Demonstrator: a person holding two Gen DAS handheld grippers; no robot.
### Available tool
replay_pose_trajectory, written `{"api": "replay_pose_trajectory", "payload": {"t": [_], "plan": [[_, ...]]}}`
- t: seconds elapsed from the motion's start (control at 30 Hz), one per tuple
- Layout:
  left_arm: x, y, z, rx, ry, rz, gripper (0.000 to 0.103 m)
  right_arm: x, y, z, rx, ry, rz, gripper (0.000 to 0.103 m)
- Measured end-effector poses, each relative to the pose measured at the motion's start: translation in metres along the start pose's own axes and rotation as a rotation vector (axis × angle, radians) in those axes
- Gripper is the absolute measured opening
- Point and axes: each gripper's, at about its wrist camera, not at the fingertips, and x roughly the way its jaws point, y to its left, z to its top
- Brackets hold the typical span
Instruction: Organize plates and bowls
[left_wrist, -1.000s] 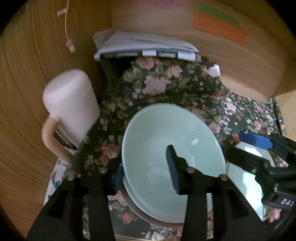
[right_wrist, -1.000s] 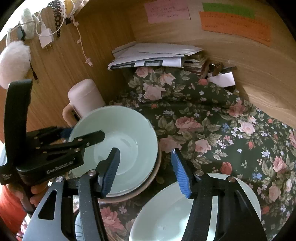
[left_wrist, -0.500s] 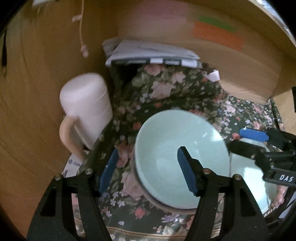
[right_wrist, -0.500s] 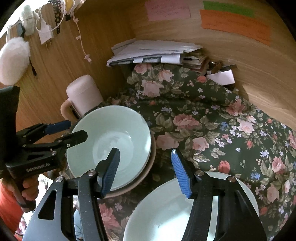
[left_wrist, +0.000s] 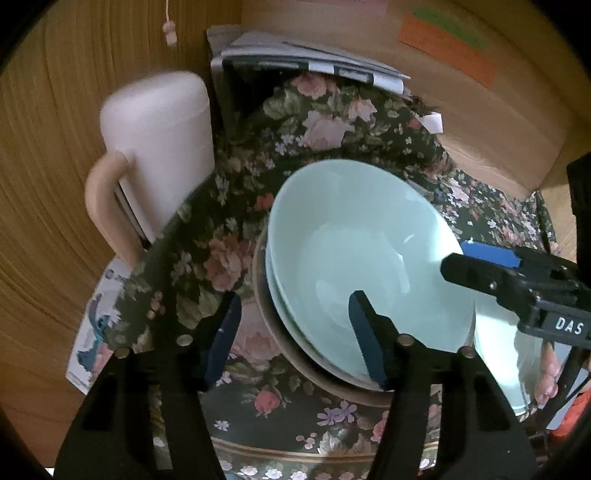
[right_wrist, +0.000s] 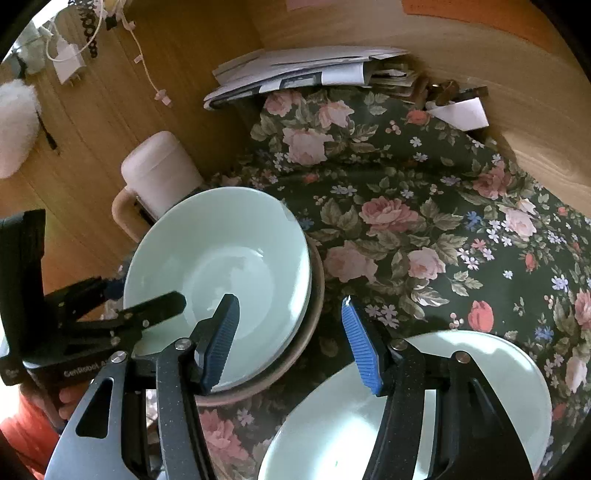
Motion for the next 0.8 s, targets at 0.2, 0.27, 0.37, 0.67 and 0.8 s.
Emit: {"api": "replay_pose_trajectory", "payload": {"t": [0.2,0.27,0.37,0.67,0.8], "plan": [[0.012,0.002,-0.001,-0.040,0.027,-0.053,0.046,0.009,0.002,0.001,-0.014,0.011,-0.001,0.052],[0.016,0.002,-0.002,-0.058,0.035,-0.052,0.044,0.016,0.001,0.000,-0.023,0.043,0.000,0.046],[0.015,0.002,-0.003,-0.065,0.027,-0.050,0.044,0.028,0.001,-0.002,-0.036,0.089,0.006,0.040],[0.013,-0.001,-0.004,-0.052,0.004,-0.026,0.044,0.036,0.000,0.001,-0.027,0.119,0.015,0.034],[0.012,-0.006,-0.004,-0.035,-0.005,0.002,0.044,0.038,-0.002,0.001,-0.003,0.122,0.018,0.034]]}}
